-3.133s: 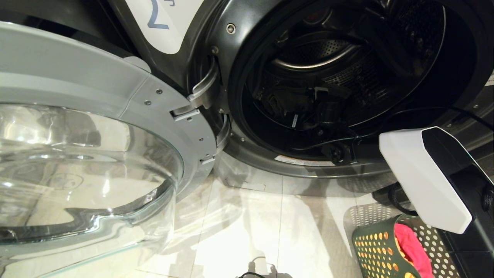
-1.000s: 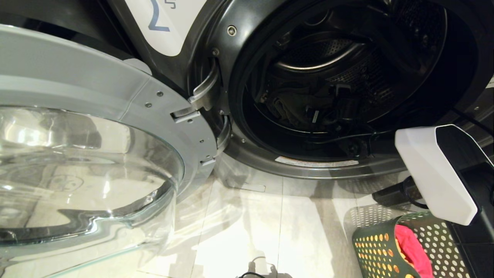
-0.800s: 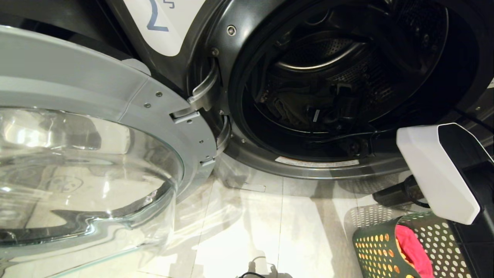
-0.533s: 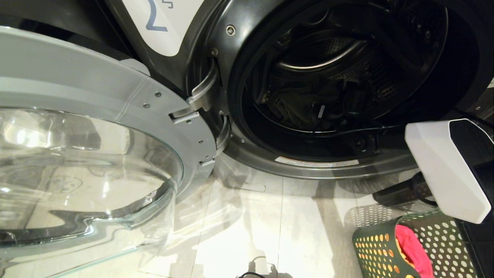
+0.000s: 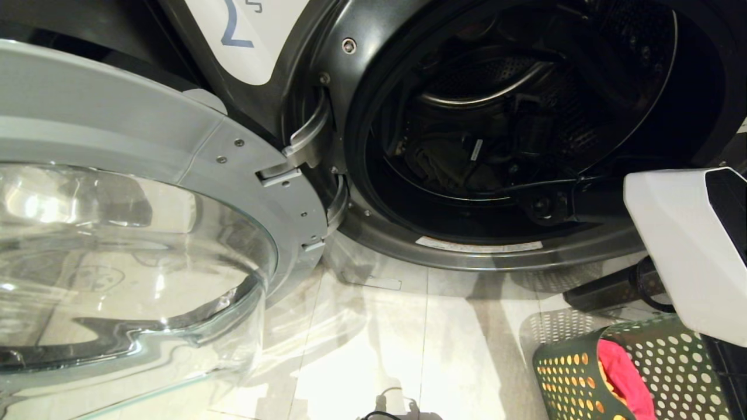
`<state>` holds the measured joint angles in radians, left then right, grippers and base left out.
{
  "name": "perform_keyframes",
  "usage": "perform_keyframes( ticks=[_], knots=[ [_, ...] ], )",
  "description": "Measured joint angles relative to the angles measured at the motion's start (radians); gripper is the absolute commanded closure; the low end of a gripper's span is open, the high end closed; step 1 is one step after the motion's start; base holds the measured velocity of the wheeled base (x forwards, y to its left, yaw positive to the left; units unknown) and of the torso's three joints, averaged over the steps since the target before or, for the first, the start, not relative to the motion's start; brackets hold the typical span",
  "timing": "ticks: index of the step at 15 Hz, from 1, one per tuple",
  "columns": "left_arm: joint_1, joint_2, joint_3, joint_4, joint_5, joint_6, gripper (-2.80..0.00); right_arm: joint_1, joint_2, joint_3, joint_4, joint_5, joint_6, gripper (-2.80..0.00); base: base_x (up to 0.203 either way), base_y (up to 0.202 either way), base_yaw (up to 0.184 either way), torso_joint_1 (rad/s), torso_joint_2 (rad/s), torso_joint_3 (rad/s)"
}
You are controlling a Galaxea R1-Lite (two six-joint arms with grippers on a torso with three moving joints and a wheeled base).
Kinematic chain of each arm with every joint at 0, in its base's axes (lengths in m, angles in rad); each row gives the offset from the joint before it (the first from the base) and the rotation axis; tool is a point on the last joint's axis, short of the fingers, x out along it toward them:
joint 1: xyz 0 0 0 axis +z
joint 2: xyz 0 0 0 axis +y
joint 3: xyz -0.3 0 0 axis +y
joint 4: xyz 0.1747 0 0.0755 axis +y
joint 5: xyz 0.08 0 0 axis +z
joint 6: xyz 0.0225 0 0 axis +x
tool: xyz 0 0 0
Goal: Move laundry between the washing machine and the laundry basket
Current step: Pick a cloth and place it into the basket
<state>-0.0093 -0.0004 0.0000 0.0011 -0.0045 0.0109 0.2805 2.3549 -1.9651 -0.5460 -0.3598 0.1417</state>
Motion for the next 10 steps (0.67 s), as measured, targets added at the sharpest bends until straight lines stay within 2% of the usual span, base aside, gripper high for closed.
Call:
perform_keyframes(
  ticks=[4,10],
  knots=[
    [0.000,0.000,0.000,0.000,0.000,0.000,0.00,0.010,0.000,0.001,0.001,-0.052,-0.090,-2.80,0.000,0.000,0.000,0.000,0.00,0.000],
    [0.000,0.000,0.000,-0.001,0.001,0.000,0.00,-0.008,0.016,0.001,-0.010,-0.188,-0.273,-2.80,0.000,0.000,0.000,0.000,0.00,0.000]
  ],
)
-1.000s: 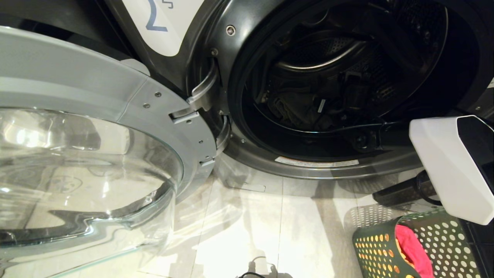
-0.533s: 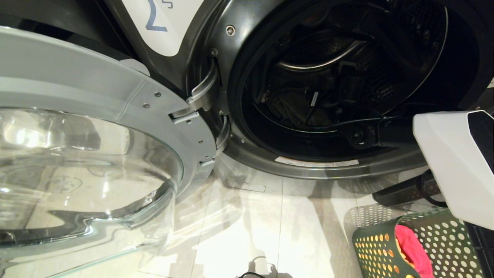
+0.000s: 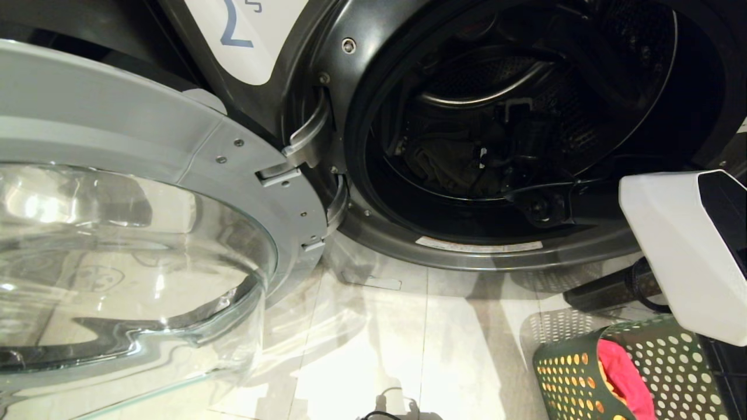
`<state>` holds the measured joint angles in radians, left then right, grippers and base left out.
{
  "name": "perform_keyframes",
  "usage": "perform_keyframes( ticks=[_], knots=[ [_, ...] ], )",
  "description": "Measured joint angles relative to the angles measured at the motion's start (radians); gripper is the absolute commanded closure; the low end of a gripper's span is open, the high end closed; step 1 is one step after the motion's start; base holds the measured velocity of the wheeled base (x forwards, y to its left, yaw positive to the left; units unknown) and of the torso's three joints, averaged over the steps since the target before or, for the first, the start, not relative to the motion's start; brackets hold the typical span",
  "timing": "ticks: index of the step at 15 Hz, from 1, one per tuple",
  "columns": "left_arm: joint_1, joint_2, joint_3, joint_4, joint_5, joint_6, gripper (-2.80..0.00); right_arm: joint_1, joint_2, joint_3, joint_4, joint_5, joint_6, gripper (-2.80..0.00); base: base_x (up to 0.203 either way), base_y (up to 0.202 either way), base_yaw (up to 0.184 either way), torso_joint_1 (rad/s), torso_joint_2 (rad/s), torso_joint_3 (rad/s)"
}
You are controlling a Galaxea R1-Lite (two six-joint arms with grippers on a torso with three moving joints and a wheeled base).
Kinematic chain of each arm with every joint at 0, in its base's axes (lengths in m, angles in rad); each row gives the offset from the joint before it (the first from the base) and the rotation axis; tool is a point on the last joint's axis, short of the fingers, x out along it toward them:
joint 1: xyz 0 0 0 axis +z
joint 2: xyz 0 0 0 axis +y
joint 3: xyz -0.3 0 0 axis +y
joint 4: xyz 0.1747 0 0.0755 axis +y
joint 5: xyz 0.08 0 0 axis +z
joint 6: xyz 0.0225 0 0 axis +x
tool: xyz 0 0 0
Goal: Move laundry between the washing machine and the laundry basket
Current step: Pick a cloth and place it into the basket
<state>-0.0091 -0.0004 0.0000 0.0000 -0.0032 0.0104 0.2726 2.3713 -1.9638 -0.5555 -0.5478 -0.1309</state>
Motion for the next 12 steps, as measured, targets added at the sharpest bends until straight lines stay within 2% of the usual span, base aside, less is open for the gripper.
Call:
perform_keyframes(
  ticks=[4,7,10,12],
  knots=[
    [0.000,0.000,0.000,0.000,0.000,0.000,0.00,-0.028,0.015,0.000,-0.004,-0.087,-0.075,-2.80,0.000,0.000,0.000,0.000,0.00,0.000],
    [0.000,0.000,0.000,0.000,0.000,0.000,0.00,-0.045,0.029,0.000,-0.060,-0.095,-0.142,-2.80,0.000,0.000,0.000,0.000,0.00,0.000],
    [0.000,0.000,0.000,0.000,0.000,0.000,0.00,-0.054,0.050,-0.001,-0.079,-0.096,-0.146,-2.80,0.000,0.000,0.000,0.000,0.00,0.000],
    [0.000,0.000,0.000,0.000,0.000,-0.001,0.00,-0.056,0.064,-0.002,-0.071,-0.094,-0.118,-2.80,0.000,0.000,0.000,0.000,0.00,0.000]
  ],
)
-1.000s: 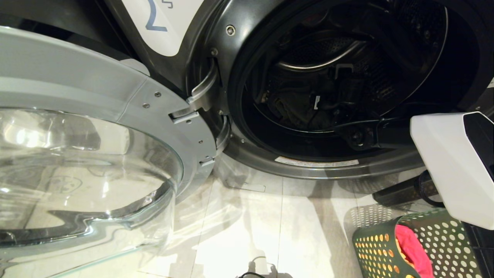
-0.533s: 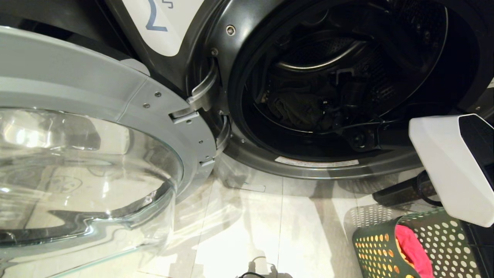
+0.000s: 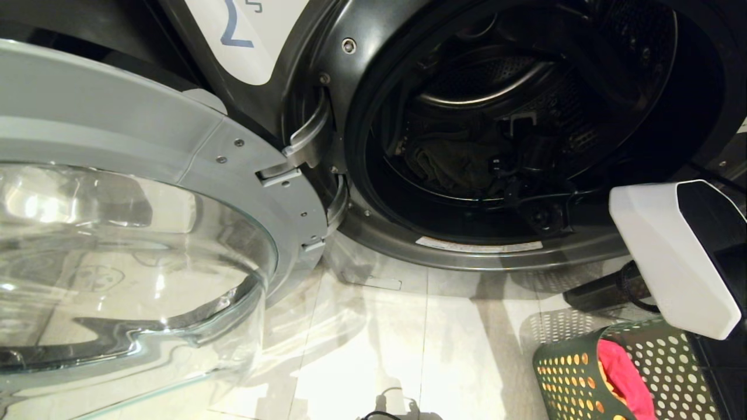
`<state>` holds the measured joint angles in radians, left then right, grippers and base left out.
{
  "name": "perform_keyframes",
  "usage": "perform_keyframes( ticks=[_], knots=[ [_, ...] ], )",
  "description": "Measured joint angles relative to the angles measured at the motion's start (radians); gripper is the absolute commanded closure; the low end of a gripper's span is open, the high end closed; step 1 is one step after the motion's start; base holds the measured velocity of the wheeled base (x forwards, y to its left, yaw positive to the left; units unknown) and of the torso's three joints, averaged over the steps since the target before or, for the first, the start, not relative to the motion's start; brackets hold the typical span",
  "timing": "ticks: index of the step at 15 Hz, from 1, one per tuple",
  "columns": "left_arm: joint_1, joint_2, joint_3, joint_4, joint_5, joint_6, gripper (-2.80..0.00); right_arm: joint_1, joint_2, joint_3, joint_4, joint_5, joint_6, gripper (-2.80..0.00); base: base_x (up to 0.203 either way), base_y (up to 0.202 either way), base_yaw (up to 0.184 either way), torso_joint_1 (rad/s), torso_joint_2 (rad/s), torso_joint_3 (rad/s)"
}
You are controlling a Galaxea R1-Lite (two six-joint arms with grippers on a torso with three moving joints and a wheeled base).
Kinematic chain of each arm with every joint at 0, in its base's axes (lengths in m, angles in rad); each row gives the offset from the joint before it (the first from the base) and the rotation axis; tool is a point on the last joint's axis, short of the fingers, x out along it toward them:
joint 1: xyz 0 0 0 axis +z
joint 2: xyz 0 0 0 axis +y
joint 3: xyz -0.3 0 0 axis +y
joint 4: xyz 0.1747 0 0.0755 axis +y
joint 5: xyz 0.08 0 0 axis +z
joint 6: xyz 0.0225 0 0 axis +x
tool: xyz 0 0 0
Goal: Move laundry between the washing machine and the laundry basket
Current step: Pick a cloth and place it into the basket
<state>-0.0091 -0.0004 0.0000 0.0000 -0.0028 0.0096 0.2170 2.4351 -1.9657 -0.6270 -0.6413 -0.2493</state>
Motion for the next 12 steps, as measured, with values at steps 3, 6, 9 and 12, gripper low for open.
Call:
perform_keyframes(
  ticks=[3,6,9,12],
  knots=[
    [0.000,0.000,0.000,0.000,0.000,-0.001,0.00,-0.003,0.008,-0.005,0.082,0.012,0.093,-2.80,0.000,0.000,0.000,0.000,0.00,0.000],
    [0.000,0.000,0.000,0.000,0.000,-0.002,0.00,0.000,0.001,-0.005,0.175,0.078,0.223,-2.80,0.000,0.000,0.000,0.000,0.00,0.000],
    [0.000,0.000,0.000,0.000,0.000,-0.002,0.00,0.004,-0.001,-0.003,0.184,0.155,0.277,-2.80,0.000,0.000,0.000,0.000,0.00,0.000],
    [0.000,0.000,0.000,0.000,0.000,-0.001,0.00,0.012,-0.005,-0.003,0.181,0.207,0.292,-2.80,0.000,0.000,0.000,0.000,0.00,0.000]
  ],
)
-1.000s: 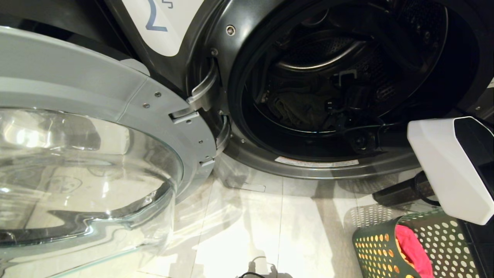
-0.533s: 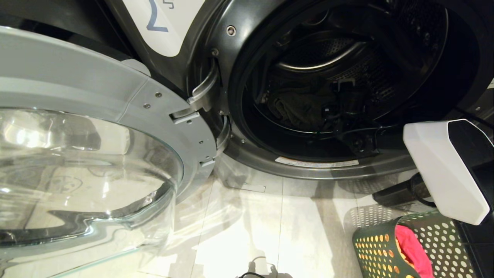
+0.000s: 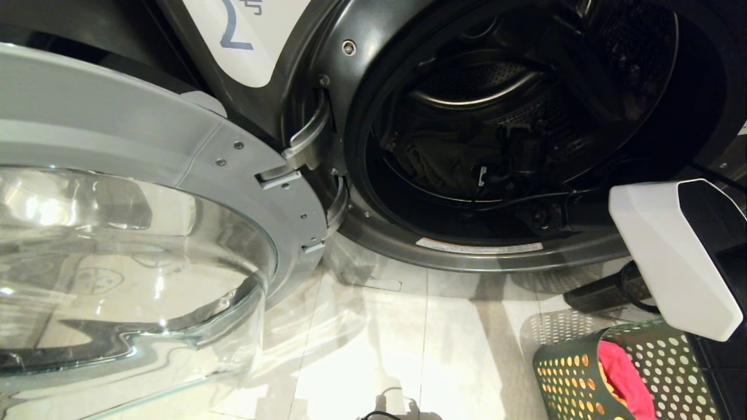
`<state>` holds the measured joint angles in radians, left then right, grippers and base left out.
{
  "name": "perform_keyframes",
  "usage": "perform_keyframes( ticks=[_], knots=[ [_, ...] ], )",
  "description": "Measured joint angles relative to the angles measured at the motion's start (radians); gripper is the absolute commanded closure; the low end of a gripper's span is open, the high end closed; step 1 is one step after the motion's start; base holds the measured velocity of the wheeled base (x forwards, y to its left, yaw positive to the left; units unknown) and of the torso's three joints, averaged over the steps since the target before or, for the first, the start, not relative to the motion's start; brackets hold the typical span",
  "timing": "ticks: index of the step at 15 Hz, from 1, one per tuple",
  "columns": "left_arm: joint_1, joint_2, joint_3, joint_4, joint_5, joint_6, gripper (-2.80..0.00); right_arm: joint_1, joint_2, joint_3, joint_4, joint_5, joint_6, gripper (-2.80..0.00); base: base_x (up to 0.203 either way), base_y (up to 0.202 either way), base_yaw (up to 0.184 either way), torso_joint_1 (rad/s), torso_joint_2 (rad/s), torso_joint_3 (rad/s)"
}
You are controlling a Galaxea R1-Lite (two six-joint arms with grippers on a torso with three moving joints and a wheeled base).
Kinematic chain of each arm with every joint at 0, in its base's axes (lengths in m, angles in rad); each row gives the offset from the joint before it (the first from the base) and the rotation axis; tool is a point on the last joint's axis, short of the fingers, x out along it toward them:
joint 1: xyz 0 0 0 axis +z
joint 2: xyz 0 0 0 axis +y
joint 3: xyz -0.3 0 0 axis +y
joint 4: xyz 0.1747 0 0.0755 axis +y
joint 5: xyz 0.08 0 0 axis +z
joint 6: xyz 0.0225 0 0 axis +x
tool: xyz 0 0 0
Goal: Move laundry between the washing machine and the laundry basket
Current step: Pick a cloth and place it into the basket
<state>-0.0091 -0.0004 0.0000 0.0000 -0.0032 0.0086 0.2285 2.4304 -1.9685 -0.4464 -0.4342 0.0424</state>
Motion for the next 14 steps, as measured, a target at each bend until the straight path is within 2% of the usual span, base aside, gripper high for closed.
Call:
perform_keyframes(
  ticks=[8,14],
  knots=[
    [0.000,0.000,0.000,0.000,0.000,0.001,0.00,0.009,-0.010,-0.001,-0.047,0.136,0.016,-2.80,0.000,0.000,0.000,0.000,0.00,0.000],
    [0.000,0.000,0.000,0.000,0.000,0.001,0.00,0.016,-0.011,-0.001,-0.053,0.199,0.033,-2.80,0.000,0.000,0.000,0.000,0.00,0.000]
  ],
)
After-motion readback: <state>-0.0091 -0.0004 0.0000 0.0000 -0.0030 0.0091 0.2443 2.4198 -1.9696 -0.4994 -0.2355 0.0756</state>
